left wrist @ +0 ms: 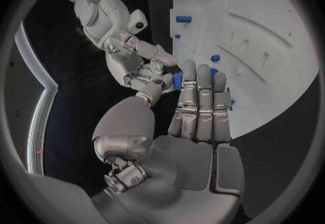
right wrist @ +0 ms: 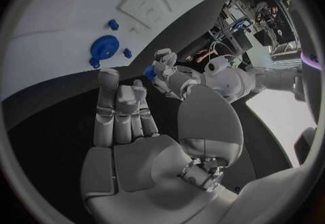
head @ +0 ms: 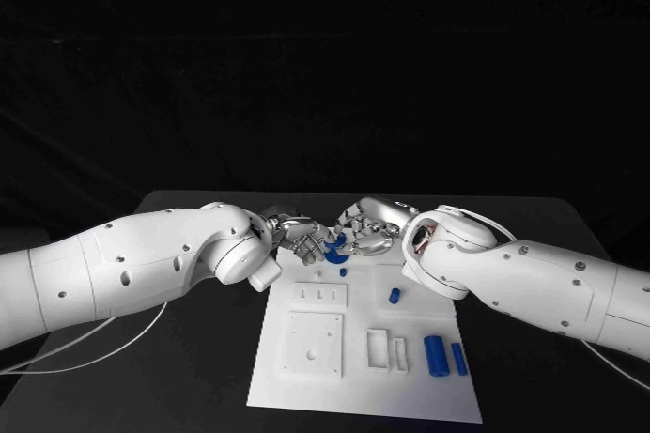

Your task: Assemble the parts on the task board

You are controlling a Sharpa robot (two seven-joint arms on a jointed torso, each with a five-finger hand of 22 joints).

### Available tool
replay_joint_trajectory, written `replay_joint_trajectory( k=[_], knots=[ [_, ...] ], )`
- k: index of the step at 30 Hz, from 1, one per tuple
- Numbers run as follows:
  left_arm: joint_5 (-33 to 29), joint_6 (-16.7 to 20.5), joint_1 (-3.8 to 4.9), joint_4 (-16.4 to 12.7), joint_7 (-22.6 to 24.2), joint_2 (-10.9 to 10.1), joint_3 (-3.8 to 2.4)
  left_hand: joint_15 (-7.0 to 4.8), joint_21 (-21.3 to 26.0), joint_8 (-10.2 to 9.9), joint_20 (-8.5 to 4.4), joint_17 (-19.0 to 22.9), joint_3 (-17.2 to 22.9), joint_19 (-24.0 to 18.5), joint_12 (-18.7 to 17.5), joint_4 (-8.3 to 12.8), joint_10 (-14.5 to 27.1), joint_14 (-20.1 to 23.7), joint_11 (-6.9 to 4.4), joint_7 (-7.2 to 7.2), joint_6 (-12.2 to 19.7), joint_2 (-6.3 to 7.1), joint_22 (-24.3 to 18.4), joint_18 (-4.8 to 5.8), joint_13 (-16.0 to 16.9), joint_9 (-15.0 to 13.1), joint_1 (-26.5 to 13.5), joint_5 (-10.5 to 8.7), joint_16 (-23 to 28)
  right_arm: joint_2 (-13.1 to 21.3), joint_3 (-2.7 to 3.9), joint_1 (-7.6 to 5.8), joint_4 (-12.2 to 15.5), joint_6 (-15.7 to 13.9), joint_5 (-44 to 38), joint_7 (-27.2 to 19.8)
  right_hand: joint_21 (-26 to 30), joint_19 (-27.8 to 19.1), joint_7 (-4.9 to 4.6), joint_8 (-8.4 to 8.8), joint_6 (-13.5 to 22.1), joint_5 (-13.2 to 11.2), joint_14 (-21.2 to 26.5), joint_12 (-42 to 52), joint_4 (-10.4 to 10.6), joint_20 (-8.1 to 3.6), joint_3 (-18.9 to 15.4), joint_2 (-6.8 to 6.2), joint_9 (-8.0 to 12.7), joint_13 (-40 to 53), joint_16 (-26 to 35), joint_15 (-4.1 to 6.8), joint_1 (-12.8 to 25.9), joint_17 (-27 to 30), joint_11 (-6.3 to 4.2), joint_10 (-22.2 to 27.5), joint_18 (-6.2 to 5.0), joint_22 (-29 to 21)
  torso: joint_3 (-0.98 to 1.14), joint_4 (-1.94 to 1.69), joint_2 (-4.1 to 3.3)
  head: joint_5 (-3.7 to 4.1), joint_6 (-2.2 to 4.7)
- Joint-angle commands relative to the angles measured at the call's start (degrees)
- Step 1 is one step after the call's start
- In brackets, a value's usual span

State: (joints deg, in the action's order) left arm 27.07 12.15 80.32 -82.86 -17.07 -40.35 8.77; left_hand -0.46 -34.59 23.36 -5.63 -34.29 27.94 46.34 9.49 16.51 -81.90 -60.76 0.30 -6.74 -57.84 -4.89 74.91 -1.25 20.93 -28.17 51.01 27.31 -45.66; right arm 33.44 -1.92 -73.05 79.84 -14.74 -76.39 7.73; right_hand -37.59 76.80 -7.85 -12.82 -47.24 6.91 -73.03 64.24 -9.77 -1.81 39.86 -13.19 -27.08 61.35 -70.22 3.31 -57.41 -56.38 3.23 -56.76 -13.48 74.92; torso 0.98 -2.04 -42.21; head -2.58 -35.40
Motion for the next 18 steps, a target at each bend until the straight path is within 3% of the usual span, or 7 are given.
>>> replay_joint_trajectory(
  k=[1, 8, 13, 15, 17, 18],
  knots=[
    [2.5, -0.3, 0.05, 0.1, -0.7, -0.1, -0.03, -0.14, 0.3, 0.1, -0.18, -0.1, 0.2, -1.0, 0.3, 0.2, -0.2, -0.4, -0.15, 2.42, -2.8, -0.58, 1.2, 0.52, 0.1, -0.4, -0.4, -0.97, -0.3, 1.1, 0.02, 0.01, 0.1, -2.6, 7.0, -5.4, 0.5, -1.1, -2.66, 0.69, 3.5, 3.6, 0.8, -0.4, -0.3, 0.04, -2.8, -0.99, 0.2, -0.3, 0.4, -0.66, 0.7, -0.1, 0.71, 0.9, -1.52, 0.9, 0.06, 0.06, 0.05, -0.14, 0.00],
    [6.3, -3.7, 0.05, 0.3, -2.9, -0.2, 0.00, -0.61, -0.6, 0.1, -0.74, -0.3, 0.3, -0.5, 0.8, 0.2, -0.8, -1.3, -0.47, 2.51, -3.0, -0.65, 1.4, 0.60, 0.5, -0.9, -0.2, -0.99, -0.9, 4.6, 0.21, 0.01, 0.6, -5.6, 13.4, -8.2, 1.4, -2.8, -2.92, 0.58, 4.2, 8.8, 2.4, -0.5, -1.1, 0.08, -8.8, -0.29, 0.0, -1.0, 0.7, -1.12, 2.1, -0.1, 0.99, 2.5, -1.52, 1.0, 0.09, 0.08, -0.01, -0.30, -0.05],
    [10.4, -6.4, 0.06, 0.8, -5.0, -0.2, 0.00, -1.13, -1.5, 0.3, -1.27, -0.7, 0.2, 0.0, 1.8, 0.2, -1.5, -2.1, -0.91, 2.73, -3.5, -0.71, 1.3, 0.70, 1.1, -1.5, -0.3, -0.58, -1.7, 7.5, 1.46, -0.41, 0.0, -6.5, 15.3, -8.7, 1.6, -2.9, -2.89, 0.44, 4.2, 10.2, 2.5, -0.4, -1.0, 0.03, -10.0, 0.41, -0.1, -1.3, 0.7, -1.09, 2.2, 0.0, 0.95, 2.6, -1.52, 1.0, 0.09, 0.09, 0.00, -0.57, -0.33],
    [14.0, -7.7, 0.06, 0.9, -5.9, -0.1, 0.00, -1.29, -1.8, 0.4, -1.45, -0.9, 0.2, 0.2, 2.1, 0.2, -1.6, -2.3, -1.04, 2.81, -3.6, -0.82, 1.3, 0.74, 1.3, -1.8, -0.5, -0.45, -2.0, 8.2, 2.36, -1.06, -1.0, -6.6, 17.5, -9.1, 1.7, -2.9, -2.87, 0.35, 4.1, 10.5, 2.6, -0.4, -1.0, 0.02, -10.2, 0.55, -0.2, -1.4, 0.7, -1.06, 2.1, 0.0, 0.92, 2.6, -1.52, 0.9, 0.06, 0.11, 0.04, -0.52, -0.38],
    [17.3, -8.8, 0.06, 1.0, -7.2, 0.0, 0.00, -1.55, -2.2, 0.5, -1.72, -1.0, 0.4, 0.4, 2.7, 0.2, -1.8, -2.5, -1.26, 2.95, -3.9, -0.81, 1.3, 0.76, 1.7, -2.2, -0.6, -0.58, -2.4, 8.5, 2.61, -2.12, -2.5, -7.3, 19.9, -9.6, 2.0, -3.3, -2.84, 0.26, 4.0, 10.8, 2.9, -0.5, -1.1, 0.13, -10.4, 0.71, -0.2, -1.7, 1.0, -1.05, 2.0, 0.1, 0.90, 2.8, -1.52, 0.9, 0.04, 0.14, 0.03, -0.54, -0.44],
    [19.3, -9.6, 0.06, 1.0, -7.9, 0.1, 0.00, -1.82, -2.3, 0.5, -1.94, -1.1, 4.0, 0.6, 3.2, -0.9, -1.7, -2.6, -1.38, 3.09, -4.0, 0.92, 1.1, 0.77, 2.0, -2.5, 0.5, -5.48, -2.7, 8.6, 2.69, -2.61, -3.3, -7.9, 20.8, -9.4, 2.2, -3.6, -2.83, 0.18, 3.9, 11.0, 3.2, -0.7, -1.1, 0.25, -10.6, 0.77, -0.2, -1.9, 1.2, -1.04, 1.9, 0.2, 0.89, 3.0, -1.52, 0.8, 0.05, 0.17, 0.03, -0.55, -0.50]
  ],
)
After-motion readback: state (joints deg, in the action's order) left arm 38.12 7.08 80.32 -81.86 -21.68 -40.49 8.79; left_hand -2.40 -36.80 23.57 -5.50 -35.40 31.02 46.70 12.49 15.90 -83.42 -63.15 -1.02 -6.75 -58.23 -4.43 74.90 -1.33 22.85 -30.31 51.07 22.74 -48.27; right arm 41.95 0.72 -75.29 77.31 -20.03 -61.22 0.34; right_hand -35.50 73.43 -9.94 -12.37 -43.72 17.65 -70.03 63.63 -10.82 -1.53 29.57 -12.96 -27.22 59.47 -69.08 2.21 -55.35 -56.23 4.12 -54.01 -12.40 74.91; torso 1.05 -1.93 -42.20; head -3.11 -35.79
